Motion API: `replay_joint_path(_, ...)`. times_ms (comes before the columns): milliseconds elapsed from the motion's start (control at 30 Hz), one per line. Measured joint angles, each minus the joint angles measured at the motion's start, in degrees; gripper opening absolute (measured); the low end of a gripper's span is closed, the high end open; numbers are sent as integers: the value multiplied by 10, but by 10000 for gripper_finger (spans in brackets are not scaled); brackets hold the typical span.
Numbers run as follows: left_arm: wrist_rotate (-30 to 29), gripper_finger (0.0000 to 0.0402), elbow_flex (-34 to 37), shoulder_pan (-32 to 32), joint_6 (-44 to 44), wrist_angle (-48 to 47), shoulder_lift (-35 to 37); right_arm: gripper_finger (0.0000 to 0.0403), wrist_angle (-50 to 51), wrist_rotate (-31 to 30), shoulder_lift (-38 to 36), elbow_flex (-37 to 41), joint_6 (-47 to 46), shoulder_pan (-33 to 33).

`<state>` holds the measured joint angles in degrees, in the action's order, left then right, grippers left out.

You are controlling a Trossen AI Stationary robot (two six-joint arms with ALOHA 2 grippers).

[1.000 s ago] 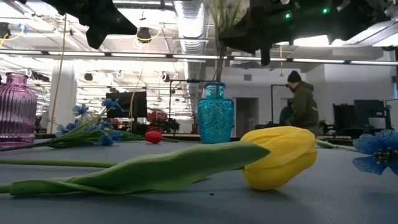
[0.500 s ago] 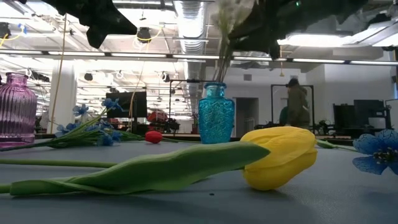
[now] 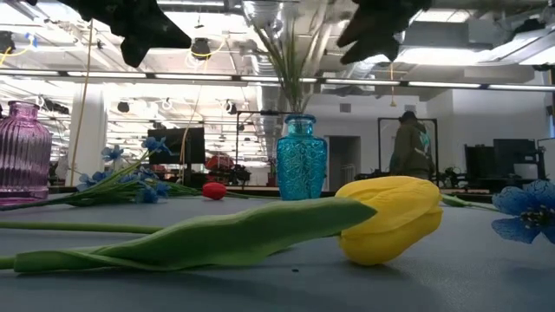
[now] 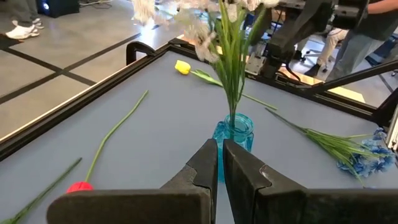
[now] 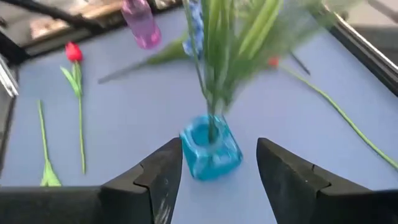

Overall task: Sort flowers into vase by color
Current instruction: Put the white flowers into the blue vase

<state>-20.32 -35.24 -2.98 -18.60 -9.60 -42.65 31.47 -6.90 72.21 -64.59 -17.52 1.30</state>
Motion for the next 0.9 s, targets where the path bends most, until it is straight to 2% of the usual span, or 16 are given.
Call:
replay_joint_path(200,0,12,0,0,-25,-15,0,230,135,50,0,-65,-21,-5)
replay_joint_path(333,-26,12,-1,0,-62,-56,-8,230,148,98,0,-88,-62,-27)
replay_joint_path(433,-47,12,-1,22,-104,-100,-22,230,142,103,0,-96,-89,-59)
replay_joint_path(533,29,12,-1,94,-106,-121,-34,230,133,103,0,-96,-118,-91)
replay_joint_path(600,88,12,-1,147,-86,-129,-41,230,131,102,0,-96,-141,-111)
replay_joint_path(700,148,12,-1,229,-45,-128,-56,230,128,96,2,-96,-170,-134)
replay_joint_path(900,284,34,-36,381,45,-130,-134,230,129,49,2,-96,-206,-172)
